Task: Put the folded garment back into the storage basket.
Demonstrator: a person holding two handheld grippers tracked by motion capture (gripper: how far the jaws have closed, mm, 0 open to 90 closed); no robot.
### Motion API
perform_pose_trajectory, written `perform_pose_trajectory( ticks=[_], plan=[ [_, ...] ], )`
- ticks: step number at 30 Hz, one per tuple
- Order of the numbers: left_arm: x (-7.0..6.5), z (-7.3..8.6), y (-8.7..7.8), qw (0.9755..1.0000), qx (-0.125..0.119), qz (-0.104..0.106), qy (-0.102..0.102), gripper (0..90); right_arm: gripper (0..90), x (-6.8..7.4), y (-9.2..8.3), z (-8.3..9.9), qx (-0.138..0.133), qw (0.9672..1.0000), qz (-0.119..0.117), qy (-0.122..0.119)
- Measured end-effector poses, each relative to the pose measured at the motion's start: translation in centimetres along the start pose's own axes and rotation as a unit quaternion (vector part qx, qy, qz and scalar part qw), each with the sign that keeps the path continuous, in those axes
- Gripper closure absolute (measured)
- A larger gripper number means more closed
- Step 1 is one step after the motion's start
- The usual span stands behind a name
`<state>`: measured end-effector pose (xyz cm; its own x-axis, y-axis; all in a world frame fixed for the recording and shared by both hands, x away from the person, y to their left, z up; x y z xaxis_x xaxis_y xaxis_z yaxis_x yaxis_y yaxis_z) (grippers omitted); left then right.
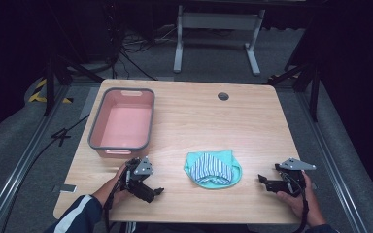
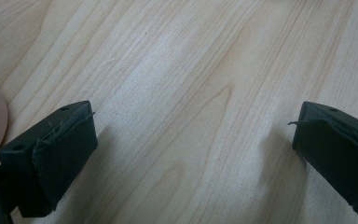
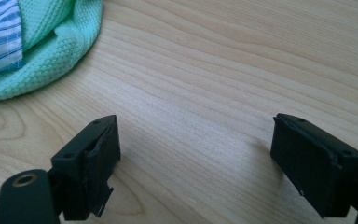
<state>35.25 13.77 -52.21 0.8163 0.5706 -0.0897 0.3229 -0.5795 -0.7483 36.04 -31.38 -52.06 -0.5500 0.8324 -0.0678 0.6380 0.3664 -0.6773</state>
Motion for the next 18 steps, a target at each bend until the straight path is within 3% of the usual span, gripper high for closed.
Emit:
perform_pose_trajectory(
  ticks=[12, 15, 18],
  plan=[
    [0.09, 0.13, -0.17, 1.0000, 0.000, 0.000, 0.005, 0.2, 16.0, 0.00, 0.00, 0.00, 0.000, 1.0000, 0.000, 0.000],
    [-0.20, 0.12, -0.28, 0.9998, -0.011, 0.009, 0.015, 5.5, 15.0, -0.05, -0.06, 0.09, 0.001, 1.0000, 0.003, 0.003],
    [-0.04, 0.04, -0.30, 0.9999, -0.009, -0.010, 0.001, 6.1, 14.4, -0.15, -0.05, 0.06, 0.004, 1.0000, 0.003, 0.003]
  ],
)
Point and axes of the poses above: each handheld gripper's, and its own axes: y roughly forward along the jaws, z roughly out of its underside, x roughly to its left, the point moved 5 cm from there along y, roughly forward along the jaws, and after that the axes turned 6 degrees about -y, right-handed, at the moved point
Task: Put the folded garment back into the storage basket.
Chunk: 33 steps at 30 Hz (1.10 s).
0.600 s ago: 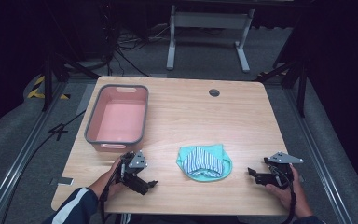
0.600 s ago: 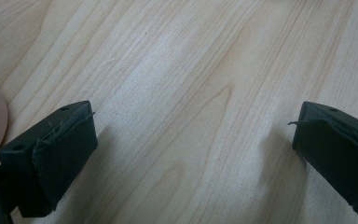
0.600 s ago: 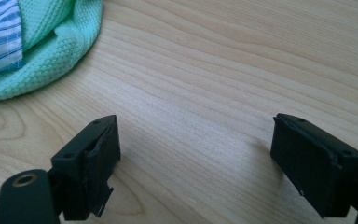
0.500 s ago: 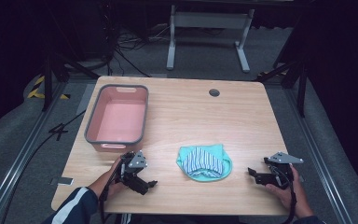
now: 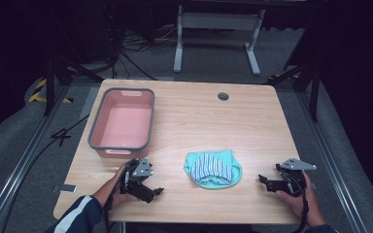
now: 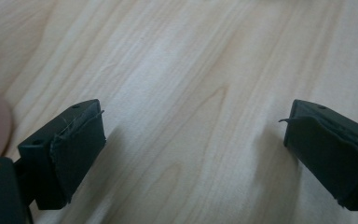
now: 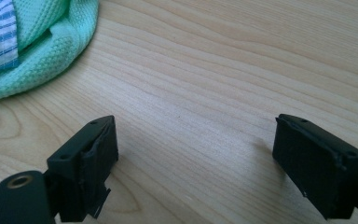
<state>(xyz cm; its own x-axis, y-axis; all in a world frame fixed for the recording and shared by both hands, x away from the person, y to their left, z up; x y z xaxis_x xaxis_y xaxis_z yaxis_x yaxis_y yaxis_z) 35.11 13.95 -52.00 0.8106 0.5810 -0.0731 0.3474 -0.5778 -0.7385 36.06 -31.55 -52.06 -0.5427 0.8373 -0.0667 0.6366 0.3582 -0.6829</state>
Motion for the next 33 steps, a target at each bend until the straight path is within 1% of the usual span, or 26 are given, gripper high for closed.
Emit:
perform_pose_trajectory(
  ticks=[2, 3, 5, 6, 7, 8, 9, 11, 13, 14, 16, 17, 18, 19, 20, 21, 24, 25, 26, 28, 31, 32, 33],
  plan=[
    [0.2, 0.0, 0.0, 1.0000, 0.005, 0.006, -0.003, 6.0, 14.3, 0.0, 0.0, 0.0, 0.002, 1.0000, 0.001, -0.001],
    [0.3, -0.1, 0.0, 1.0000, 0.008, 0.006, 0.001, 6.0, 14.4, 0.0, 0.0, -0.1, 0.004, 1.0000, 0.001, 0.002],
    [0.3, -0.1, 0.0, 0.9999, 0.010, 0.009, 0.003, 5.9, 15.6, 0.1, 0.0, -0.1, 0.008, 1.0000, 0.001, -0.001],
    [0.3, -0.2, 0.1, 0.9999, 0.012, 0.008, 0.004, 6.0, 15.8, 0.2, -0.1, -0.2, 0.011, 0.9999, -0.006, 0.000],
    [0.2, -0.3, 0.1, 0.9999, 0.012, 0.009, 0.003, 6.1, 16.7, 0.4, -0.1, -0.2, 0.012, 0.9998, -0.013, -0.005],
    [0.2, -0.4, 0.2, 0.9999, 0.011, 0.007, 0.004, 7.7, 19.2, 0.6, -0.2, -0.3, 0.009, 0.9997, -0.022, -0.004],
    [0.1, -0.5, 0.2, 0.9999, 0.009, 0.008, 0.004, 10.1, 19.9, 0.8, -0.3, -0.5, 0.007, 0.9996, -0.028, -0.006],
    [-0.2, -0.9, 0.3, 0.9999, 0.007, 0.010, 0.006, 16.1, 20.9, 1.1, -0.5, -0.8, 0.001, 0.9994, -0.033, -0.005],
    [-0.5, -1.2, 0.5, 0.9998, 0.012, 0.008, 0.013, 15.5, 23.7, 1.6, -0.6, -1.2, -0.004, 0.9991, -0.041, -0.006],
    [-0.7, -1.4, 0.7, 0.9998, 0.011, 0.011, 0.014, 17.0, 25.0, 1.8, -0.6, -1.4, -0.006, 0.9991, -0.040, -0.015],
    [-1.1, -1.7, 0.9, 0.9995, 0.012, 0.019, 0.024, 19.6, 27.2, 2.3, -0.6, -1.8, -0.009, 0.9988, -0.044, -0.018],
    [-1.2, -1.9, 1.0, 0.9994, 0.010, 0.016, 0.030, 21.6, 27.9, 2.5, -0.4, -1.9, -0.007, 0.9986, -0.046, -0.023],
    [-1.3, -2.1, 1.2, 0.9994, 0.009, 0.015, 0.031, 23.4, 28.5, 2.7, -0.3, -2.1, -0.007, 0.9986, -0.048, -0.022],
    [-1.4, -2.4, 1.3, 0.9995, 0.007, 0.017, 0.027, 23.7, 30.3, 2.9, -0.1, -2.3, -0.005, 0.9984, -0.051, -0.026],
    [-1.4, -2.6, 1.4, 0.9995, 0.006, 0.018, 0.026, 23.7, 32.3, 3.1, 0.0, -2.5, -0.008, 0.9981, -0.055, -0.029],
    [-1.4, -2.8, 1.5, 0.9995, 0.003, 0.014, 0.029, 23.8, 33.3, 3.3, 0.0, -2.8, -0.012, 0.9976, -0.061, -0.029],
    [-1.4, -3.3, 1.7, 0.9996, 0.000, 0.013, 0.024, 26.4, 35.3, 4.0, 0.2, -3.7, -0.016, 0.9970, -0.067, -0.036],
    [-1.4, -3.6, 1.8, 0.9997, -0.007, 0.014, 0.016, 26.4, 35.4, 4.2, 0.3, -4.0, -0.016, 0.9967, -0.067, -0.043],
    [-1.4, -3.7, 1.9, 0.9999, -0.004, 0.011, 0.011, 26.3, 35.7, 4.5, 0.4, -4.4, -0.017, 0.9965, -0.068, -0.046],
    [-1.4, -4.1, 2.1, 0.9999, -0.008, 0.009, 0.006, 26.0, 36.6, 5.2, 0.7, -5.0, -0.016, 0.9960, -0.067, -0.057],
    [-1.5, -5.0, 2.3, 0.9998, -0.017, 0.003, 0.010, 27.7, 38.9, 6.0, 1.1, -5.8, -0.013, 0.9954, -0.067, -0.067],
    [-1.4, -5.5, 2.5, 0.9998, -0.017, 0.006, 0.011, 28.1, 39.5, 6.2, 1.3, -6.0, -0.010, 0.9951, -0.067, -0.071],
    [-1.4, -5.5, 2.5, 0.9998, -0.017, 0.006, 0.011, 28.2, 39.5, 6.2, 1.3, -6.0, -0.010, 0.9951, -0.067, -0.071]
  ],
)
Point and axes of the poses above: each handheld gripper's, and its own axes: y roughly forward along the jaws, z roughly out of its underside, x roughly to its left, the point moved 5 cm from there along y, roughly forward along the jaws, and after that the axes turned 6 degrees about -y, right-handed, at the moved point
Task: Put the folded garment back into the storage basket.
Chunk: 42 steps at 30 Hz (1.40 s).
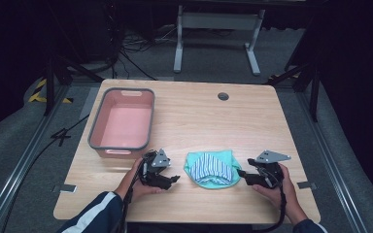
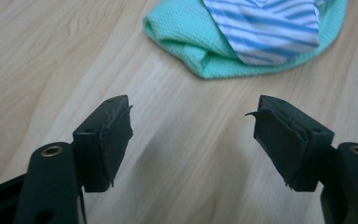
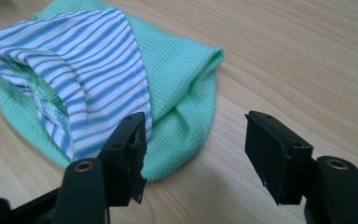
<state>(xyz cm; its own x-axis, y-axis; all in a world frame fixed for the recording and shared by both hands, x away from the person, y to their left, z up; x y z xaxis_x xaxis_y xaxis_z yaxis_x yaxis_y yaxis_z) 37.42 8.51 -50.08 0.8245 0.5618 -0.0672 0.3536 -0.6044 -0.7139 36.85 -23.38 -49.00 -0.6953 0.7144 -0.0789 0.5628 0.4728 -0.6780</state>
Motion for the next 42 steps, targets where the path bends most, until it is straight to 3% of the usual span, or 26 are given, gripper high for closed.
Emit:
perform_pose_trajectory(
  ticks=[2, 4, 9, 13, 18, 21, 28, 31, 36, 39, 42],
  plan=[
    [0.0, -0.6, 0.2, 1.0000, -0.006, -0.002, -0.003, 28.5, 41.5, 0.3, 0.6, -0.6, 0.003, 1.0000, -0.003, -0.007],
    [0.1, -1.3, 0.5, 0.9999, -0.012, -0.008, 0.007, 28.6, 43.6, 0.6, 1.2, -1.1, 0.010, 0.9998, 0.005, -0.018],
    [0.3, -2.6, 1.3, 0.9997, -0.025, -0.002, -0.005, 29.8, 46.4, 0.7, 2.4, -1.9, 0.018, 0.9993, 0.017, -0.028],
    [0.1, -3.0, 2.3, 0.9998, -0.017, -0.005, 0.008, 31.2, 47.4, 0.8, 2.9, -2.0, 0.025, 0.9993, 0.016, -0.022],
    [0.0, -3.3, 3.4, 0.9998, -0.010, -0.011, 0.011, 32.8, 46.4, 0.6, 3.2, -1.8, 0.028, 0.9994, 0.019, -0.012],
    [0.1, -3.4, 3.9, 0.9998, -0.014, -0.012, 0.002, 32.0, 46.2, 0.6, 3.5, -1.8, 0.031, 0.9994, 0.014, -0.009],
    [-0.1, -3.1, 5.0, 1.0000, 0.008, -0.005, 0.000, 29.4, 43.7, 0.7, 4.0, -1.4, 0.039, 0.9991, 0.013, -0.010],
    [0.2, -3.0, 5.1, 0.9998, 0.007, 0.004, -0.020, 26.8, 43.2, 0.7, 4.1, -1.3, 0.037, 0.9993, 0.009, -0.001],
    [0.2, -3.0, 5.2, 0.9997, 0.006, 0.001, -0.023, 25.0, 44.9, 0.7, 4.2, -1.1, 0.033, 0.9992, -0.011, 0.019],
    [0.2, -3.0, 5.1, 0.9997, 0.008, 0.002, -0.021, 25.7, 53.9, 0.9, 4.1, -1.3, 0.038, 0.9989, -0.020, 0.018],
    [0.3, -3.0, 4.9, 0.9998, 0.005, 0.003, -0.016, 37.9, 68.8, 1.4, 4.1, -1.7, 0.055, 0.9978, -0.034, 0.013]
  ],
)
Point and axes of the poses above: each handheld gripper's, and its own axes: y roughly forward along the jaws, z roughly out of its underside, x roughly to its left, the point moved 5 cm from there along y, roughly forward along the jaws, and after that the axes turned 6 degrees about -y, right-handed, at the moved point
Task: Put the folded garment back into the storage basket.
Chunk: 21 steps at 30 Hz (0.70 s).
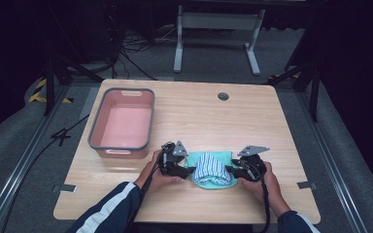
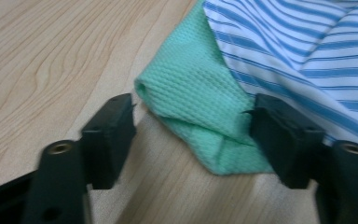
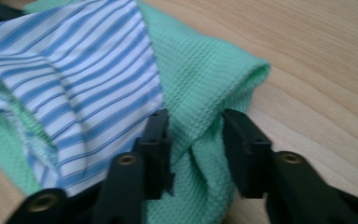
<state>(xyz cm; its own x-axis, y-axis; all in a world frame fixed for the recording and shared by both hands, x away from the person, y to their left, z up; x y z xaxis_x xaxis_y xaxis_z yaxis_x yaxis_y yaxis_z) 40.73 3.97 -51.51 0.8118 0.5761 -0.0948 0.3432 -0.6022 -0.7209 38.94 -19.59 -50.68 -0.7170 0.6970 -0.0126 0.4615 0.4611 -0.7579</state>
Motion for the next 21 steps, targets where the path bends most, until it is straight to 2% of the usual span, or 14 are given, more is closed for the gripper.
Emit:
perform_pose_trajectory(
  ticks=[4, 5, 9, 15, 21],
  plan=[
    [-0.04, -0.04, -0.08, 0.9999, -0.004, 0.011, 0.004, 56.8, 75.5, 0.29, 0.03, -0.07, -0.003, 0.9999, -0.009, 0.003],
    [-0.18, -0.04, -0.09, 0.9998, -0.003, 0.018, 0.009, 56.8, 75.5, 0.29, 0.03, -0.07, -0.003, 0.9999, -0.009, 0.003],
    [-0.51, -0.07, -0.09, 0.9994, 0.000, 0.033, 0.014, 73.6, 80.4, 0.71, 0.00, -0.11, -0.001, 0.9999, -0.001, -0.014],
    [-0.68, -0.11, -0.08, 0.9993, 0.001, 0.035, 0.016, 80.5, 82.2, 0.88, -0.03, -0.06, -0.007, 0.9997, 0.006, -0.022],
    [-0.92, -0.24, -0.14, 0.9993, 0.009, 0.027, 0.025, 82.6, 83.1, 0.98, -0.13, -0.07, -0.008, 0.9997, 0.006, -0.023]
  ],
)
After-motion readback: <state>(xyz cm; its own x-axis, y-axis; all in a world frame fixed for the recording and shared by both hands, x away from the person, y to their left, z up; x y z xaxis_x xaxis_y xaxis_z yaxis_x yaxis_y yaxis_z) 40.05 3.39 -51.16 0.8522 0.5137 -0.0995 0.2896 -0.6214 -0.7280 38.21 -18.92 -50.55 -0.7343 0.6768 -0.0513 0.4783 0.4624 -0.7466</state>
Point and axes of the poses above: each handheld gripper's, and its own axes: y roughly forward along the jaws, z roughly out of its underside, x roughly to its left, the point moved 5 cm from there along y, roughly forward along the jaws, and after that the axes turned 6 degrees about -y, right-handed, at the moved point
